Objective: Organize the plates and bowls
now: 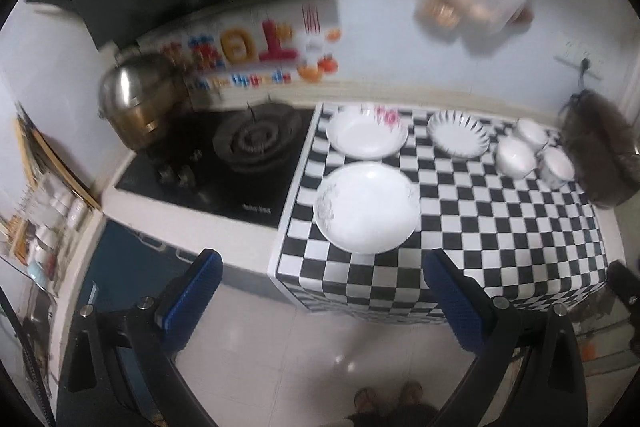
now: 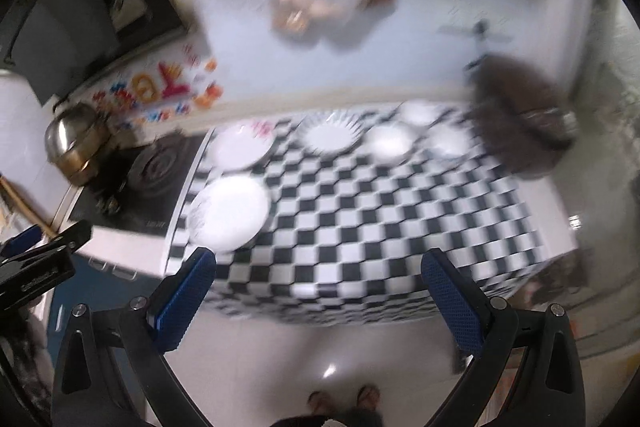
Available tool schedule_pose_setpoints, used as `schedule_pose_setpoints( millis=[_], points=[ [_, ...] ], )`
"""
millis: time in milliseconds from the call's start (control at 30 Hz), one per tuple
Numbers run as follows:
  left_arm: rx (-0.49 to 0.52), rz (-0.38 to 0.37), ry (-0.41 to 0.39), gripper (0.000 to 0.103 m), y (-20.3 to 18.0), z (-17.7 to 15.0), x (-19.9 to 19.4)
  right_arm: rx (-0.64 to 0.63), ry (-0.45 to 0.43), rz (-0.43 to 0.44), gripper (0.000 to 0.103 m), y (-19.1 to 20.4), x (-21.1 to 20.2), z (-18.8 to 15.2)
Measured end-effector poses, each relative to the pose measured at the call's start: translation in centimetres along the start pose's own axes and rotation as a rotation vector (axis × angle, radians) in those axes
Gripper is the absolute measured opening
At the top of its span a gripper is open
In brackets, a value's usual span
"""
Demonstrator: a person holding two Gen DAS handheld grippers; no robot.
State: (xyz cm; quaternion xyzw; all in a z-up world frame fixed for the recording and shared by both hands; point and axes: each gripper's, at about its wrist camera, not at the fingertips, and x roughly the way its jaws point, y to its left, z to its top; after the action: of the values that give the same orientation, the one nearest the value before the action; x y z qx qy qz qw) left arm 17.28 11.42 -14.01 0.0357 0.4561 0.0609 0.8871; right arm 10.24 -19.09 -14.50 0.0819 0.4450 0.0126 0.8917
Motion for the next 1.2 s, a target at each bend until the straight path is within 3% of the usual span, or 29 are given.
schedule_pose_setpoints(
  millis=[200,433,567,667,800,1000,1200],
  points=[
    [0.0,-0.007,0.118,0.103,0.6,1.6,8.4,0.012,0.19,0.094,0.103,2.2,11.8,1.4],
    [-0.03,0.011,0.263,0.102,1.0,3.9,19.4,0.02,0.373,0.125,0.103,3.7,25.5,3.3],
    [-0.082,-0.026,0.38,0.094,1.5,4.8,25.9,0.014,0.466,0.141,0.102,4.2,32.9,4.9],
    [-0.115,-0.031,0.438,0.086,2.0,5.1,30.3,0.017,0.529,0.175,0.096,4.4,37.7,6.1],
    [-0.147,-0.04,0.52,0.068,2.6,5.1,35.1,0.01,0.627,0.2,0.075,4.9,43.3,7.1],
    [-0.131,-0.102,0.591,0.049,2.4,4.8,38.8,0.026,0.707,0.252,0.065,5.5,48.4,8.0],
    [-0.138,-0.209,0.627,0.04,2.1,4.9,39.7,0.026,0.784,0.313,0.053,7.4,50.2,7.5]
  ],
)
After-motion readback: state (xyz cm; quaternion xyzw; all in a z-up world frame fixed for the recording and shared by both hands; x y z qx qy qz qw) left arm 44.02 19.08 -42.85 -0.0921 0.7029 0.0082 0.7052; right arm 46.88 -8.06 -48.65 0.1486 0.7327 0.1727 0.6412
